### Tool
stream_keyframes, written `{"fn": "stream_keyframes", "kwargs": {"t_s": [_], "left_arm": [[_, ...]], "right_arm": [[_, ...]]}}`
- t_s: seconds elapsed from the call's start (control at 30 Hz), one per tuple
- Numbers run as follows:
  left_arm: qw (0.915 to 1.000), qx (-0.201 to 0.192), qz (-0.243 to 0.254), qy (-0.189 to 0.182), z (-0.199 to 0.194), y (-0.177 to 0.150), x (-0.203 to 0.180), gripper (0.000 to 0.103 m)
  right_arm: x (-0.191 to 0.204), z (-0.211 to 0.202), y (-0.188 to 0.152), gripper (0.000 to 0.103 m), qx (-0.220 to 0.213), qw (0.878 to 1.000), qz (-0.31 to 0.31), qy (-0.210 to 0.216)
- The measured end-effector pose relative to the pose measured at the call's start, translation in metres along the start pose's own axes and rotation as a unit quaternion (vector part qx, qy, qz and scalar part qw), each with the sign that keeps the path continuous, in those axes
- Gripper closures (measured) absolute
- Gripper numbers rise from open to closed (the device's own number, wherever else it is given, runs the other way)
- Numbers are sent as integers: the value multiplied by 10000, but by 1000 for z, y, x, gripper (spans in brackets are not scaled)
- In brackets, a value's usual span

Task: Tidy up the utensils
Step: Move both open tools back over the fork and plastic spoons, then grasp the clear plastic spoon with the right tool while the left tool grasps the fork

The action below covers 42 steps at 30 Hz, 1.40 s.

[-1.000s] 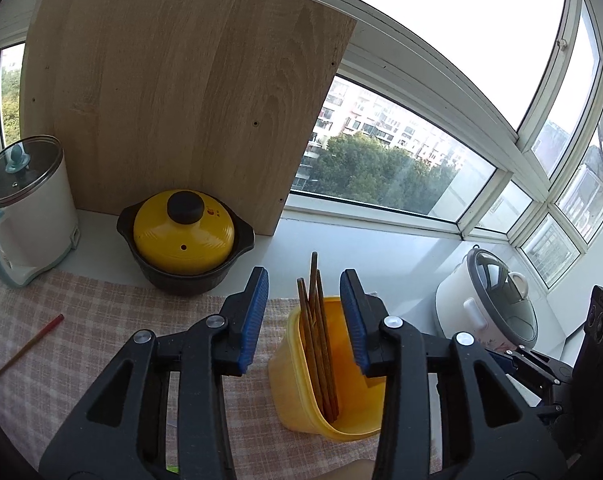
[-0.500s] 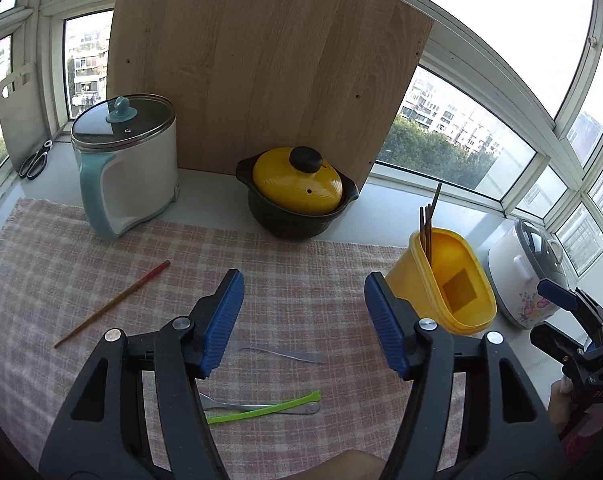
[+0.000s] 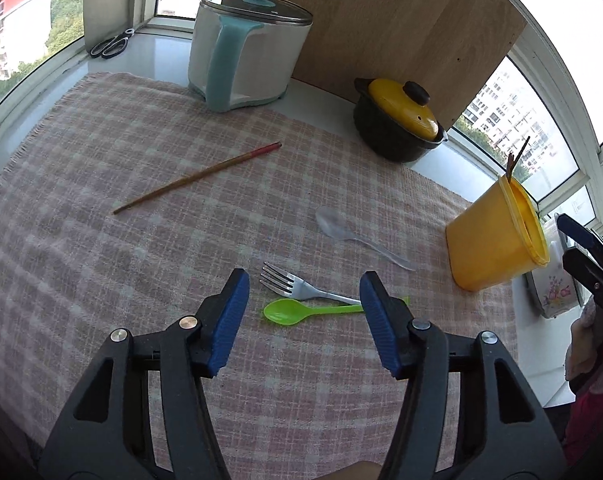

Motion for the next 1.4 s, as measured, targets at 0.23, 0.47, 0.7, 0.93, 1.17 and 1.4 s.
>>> {"fn": "stream_keyframes", "kwargs": {"t_s": [0.23,0.47,0.7,0.93,1.17,1.4], "left_arm": [[9982,410,-410,-148,11,-37,10,55],[9951,666,-715,-127,32,-51,20,62],[9923,639,-1058,-96,59,-38,36,75],[9889,768,-1250,-235,80,-33,41,86],[9897,817,-1137,-297,92,-29,39,95],[9917,814,-937,-341,107,-18,34,98]], "right_arm": [[31,45,-18,10,639,9965,-289,453],[43,90,-42,22,1329,9884,-431,601],[42,128,-58,34,1790,9811,-448,578],[40,160,-69,43,2123,9744,-492,552],[50,186,-79,46,2380,9665,-742,606],[49,206,-92,56,2624,9600,-824,526]]}}
Point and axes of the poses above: each gripper's, at about its wrist camera, not at the fingertips, and z roughly the way its jaws point, x to its left, y to its top, the point moved 7 cm from there along z, roughly the way its jaws point, and after that the axes turned 14 degrees about -x, right-handed, at the moved point
